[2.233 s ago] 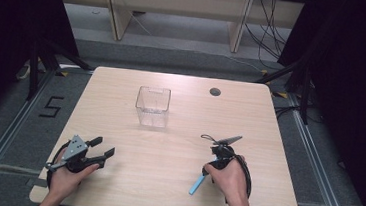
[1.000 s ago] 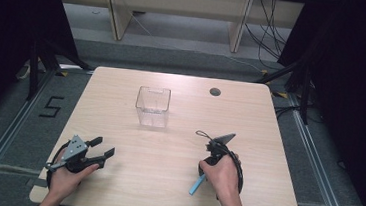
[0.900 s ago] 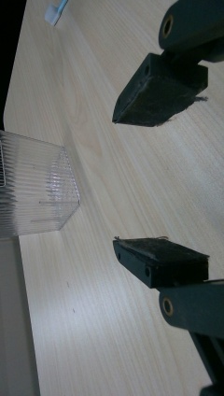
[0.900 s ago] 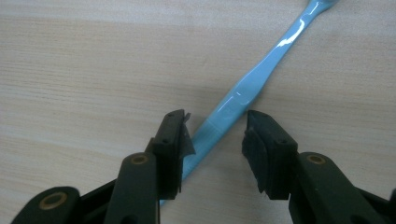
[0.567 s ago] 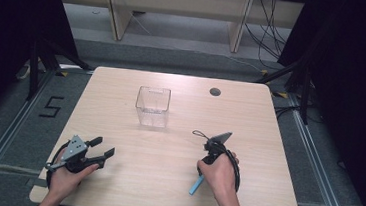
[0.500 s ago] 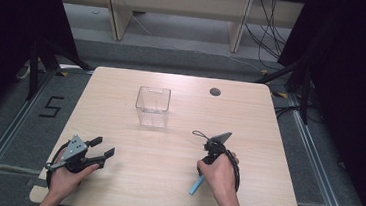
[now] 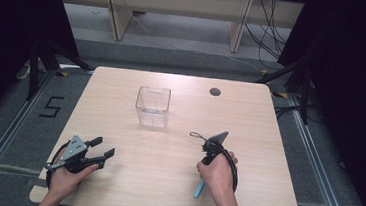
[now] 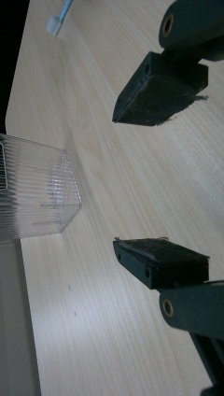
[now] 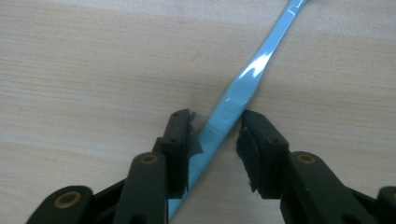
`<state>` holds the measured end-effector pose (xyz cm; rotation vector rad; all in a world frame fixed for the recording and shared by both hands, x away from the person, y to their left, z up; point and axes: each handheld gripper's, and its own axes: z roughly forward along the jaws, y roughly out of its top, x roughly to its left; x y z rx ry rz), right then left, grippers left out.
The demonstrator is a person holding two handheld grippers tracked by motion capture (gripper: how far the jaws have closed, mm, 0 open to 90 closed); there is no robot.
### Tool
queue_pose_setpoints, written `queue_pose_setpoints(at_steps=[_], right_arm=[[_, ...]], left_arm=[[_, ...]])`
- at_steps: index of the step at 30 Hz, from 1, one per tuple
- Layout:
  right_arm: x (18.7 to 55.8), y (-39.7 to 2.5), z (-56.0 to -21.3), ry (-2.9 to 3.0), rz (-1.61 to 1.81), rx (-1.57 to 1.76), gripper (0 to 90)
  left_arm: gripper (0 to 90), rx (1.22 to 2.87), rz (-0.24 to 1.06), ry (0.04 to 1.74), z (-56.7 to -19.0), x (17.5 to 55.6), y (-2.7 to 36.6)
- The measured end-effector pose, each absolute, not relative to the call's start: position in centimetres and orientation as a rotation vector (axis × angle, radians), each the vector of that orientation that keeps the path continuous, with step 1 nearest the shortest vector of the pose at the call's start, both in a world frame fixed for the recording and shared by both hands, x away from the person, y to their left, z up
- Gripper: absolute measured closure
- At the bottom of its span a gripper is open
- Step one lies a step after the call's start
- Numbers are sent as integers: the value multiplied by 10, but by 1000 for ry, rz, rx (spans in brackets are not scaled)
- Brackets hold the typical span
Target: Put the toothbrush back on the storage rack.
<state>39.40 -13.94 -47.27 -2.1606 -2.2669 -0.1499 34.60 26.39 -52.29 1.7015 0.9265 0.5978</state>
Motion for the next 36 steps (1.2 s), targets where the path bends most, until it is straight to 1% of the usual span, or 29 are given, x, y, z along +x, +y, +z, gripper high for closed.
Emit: queue_pose_setpoints(at_steps=[7,9,10,15,19,25,29,36], right_arm=[[393,-140,-473,-2333,-128,-2150,723],[393,-141,-473,-2334,-111,-2135,757],[393,-141,-473,-2334,-111,-2135,757],[393,-143,-474,-2379,-98,-2103,830],[393,-144,-473,-2382,-93,-2094,837],[391,-148,-473,-2415,-168,-1997,840],[389,-149,-470,-2456,-194,-2017,840],[382,-156,-453,-2528,-393,-1980,840]], left_arm=[[317,1691,596,917,-524,347,264],[317,1700,599,924,-523,346,264],[317,1700,599,924,-523,346,264],[317,1691,596,917,-524,347,264],[317,1690,596,917,-524,347,264],[317,1689,595,918,-524,346,264],[318,1690,596,918,-524,346,264],[320,1694,597,919,-524,346,264]])
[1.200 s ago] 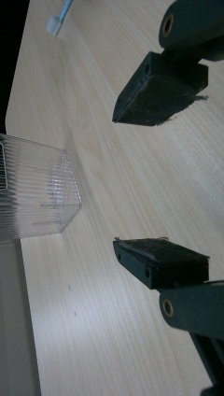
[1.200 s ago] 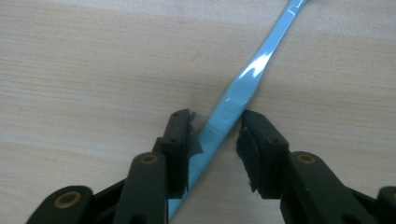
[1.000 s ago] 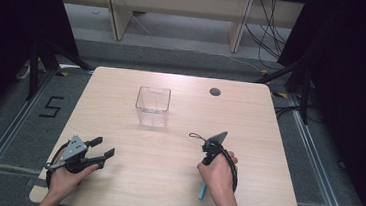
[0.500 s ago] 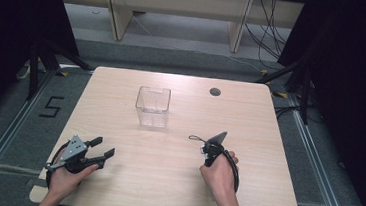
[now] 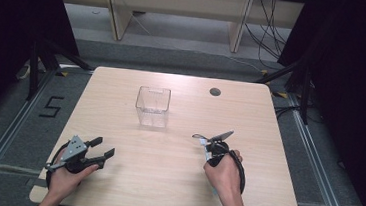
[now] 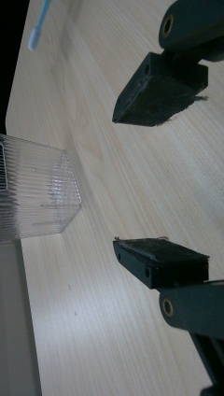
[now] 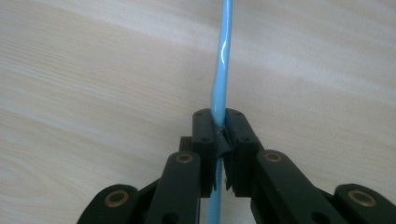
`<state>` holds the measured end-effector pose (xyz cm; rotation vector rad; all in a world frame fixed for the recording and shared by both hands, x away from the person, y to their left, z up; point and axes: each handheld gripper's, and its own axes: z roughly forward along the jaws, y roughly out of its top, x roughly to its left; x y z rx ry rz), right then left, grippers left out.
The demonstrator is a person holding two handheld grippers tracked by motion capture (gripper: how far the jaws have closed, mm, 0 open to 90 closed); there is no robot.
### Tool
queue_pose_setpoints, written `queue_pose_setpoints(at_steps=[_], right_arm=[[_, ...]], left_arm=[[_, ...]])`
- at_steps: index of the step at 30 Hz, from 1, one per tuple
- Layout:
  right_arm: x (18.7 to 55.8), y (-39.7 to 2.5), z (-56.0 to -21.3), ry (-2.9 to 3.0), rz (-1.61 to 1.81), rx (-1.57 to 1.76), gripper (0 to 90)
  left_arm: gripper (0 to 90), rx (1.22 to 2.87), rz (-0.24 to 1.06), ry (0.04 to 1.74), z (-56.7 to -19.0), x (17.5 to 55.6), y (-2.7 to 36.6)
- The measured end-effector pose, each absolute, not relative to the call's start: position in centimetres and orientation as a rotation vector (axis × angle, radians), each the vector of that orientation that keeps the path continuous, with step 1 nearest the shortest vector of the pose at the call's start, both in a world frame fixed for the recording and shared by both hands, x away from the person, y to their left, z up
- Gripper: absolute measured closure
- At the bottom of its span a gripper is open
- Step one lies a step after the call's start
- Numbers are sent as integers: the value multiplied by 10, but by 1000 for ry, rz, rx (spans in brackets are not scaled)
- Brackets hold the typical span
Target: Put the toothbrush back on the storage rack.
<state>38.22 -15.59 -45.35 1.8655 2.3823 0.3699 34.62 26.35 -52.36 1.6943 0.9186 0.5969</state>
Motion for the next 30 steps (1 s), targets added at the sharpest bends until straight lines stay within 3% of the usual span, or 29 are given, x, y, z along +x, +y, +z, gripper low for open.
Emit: queue_pose_setpoints(at_steps=[30], right_arm=[[367,-173,-446,2233,865,1565,838]], left_arm=[[320,1709,601,927,-523,345,263]])
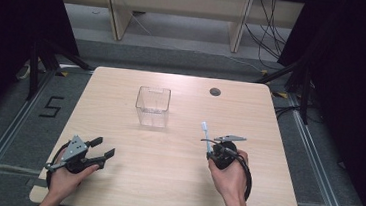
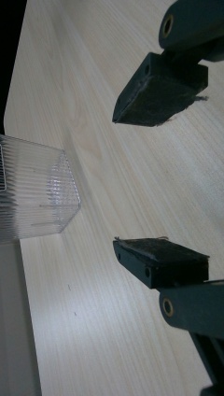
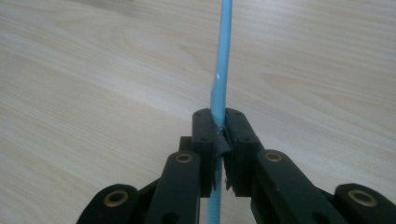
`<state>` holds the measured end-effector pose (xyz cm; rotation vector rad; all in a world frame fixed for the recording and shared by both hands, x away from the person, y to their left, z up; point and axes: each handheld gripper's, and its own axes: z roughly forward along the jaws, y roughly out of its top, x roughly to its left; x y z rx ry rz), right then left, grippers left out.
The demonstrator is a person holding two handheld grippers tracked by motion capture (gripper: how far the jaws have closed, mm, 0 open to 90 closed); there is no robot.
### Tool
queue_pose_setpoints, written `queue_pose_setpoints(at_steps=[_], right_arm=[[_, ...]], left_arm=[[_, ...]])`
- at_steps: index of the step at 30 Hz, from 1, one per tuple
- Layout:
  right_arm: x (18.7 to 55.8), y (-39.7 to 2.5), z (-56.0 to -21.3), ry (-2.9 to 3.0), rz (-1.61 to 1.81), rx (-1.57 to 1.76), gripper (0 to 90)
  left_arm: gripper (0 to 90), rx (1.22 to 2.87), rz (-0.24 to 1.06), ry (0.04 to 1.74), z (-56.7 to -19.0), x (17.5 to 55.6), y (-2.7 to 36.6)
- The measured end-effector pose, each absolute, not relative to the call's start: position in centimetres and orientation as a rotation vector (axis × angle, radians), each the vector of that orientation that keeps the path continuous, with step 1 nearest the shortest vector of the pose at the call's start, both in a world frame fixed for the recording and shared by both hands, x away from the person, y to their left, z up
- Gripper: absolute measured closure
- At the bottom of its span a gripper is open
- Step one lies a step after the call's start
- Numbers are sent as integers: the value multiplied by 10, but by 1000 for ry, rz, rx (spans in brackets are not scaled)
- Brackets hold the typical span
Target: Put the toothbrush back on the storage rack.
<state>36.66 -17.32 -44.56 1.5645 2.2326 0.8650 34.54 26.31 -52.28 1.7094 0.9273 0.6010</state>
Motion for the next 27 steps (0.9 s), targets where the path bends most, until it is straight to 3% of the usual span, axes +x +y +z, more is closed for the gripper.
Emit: queue_pose_setpoints(at_steps=[27], right_arm=[[353,-175,-451,1967,1289,1130,838]], left_arm=[[321,1713,602,928,-523,346,263]])
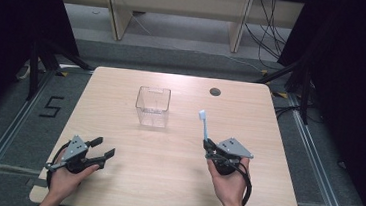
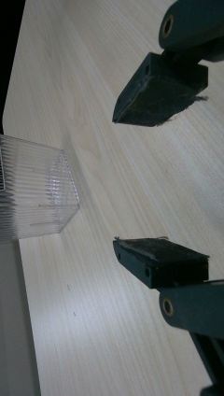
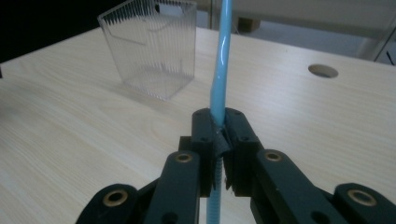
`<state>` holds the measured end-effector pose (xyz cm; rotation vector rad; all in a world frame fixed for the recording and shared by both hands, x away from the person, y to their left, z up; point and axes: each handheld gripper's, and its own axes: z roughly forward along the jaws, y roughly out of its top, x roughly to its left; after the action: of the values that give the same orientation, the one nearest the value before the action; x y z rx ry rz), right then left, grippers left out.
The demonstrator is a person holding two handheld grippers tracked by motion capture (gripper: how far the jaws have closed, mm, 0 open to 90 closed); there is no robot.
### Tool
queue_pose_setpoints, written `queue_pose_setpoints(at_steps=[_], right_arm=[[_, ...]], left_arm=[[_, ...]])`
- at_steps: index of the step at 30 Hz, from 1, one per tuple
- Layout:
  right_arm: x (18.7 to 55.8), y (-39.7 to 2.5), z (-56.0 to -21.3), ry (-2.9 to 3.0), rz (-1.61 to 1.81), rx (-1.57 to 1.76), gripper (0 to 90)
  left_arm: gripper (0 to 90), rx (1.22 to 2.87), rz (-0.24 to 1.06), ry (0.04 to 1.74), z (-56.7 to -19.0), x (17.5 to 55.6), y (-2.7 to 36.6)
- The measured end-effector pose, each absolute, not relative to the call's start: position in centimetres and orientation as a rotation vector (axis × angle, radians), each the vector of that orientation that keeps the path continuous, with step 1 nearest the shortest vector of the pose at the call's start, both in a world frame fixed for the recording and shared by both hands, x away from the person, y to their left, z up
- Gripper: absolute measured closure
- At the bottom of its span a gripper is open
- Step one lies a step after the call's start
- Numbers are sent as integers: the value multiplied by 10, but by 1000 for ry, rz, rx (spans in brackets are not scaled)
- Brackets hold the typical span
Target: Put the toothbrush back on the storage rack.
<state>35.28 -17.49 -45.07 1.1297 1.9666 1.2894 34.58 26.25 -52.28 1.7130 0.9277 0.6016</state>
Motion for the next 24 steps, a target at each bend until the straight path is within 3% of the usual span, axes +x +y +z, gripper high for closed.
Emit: queue_pose_setpoints(at_steps=[24], right_arm=[[355,-165,-445,1798,1647,856,839]], left_arm=[[325,1677,613,927,-523,348,264]])
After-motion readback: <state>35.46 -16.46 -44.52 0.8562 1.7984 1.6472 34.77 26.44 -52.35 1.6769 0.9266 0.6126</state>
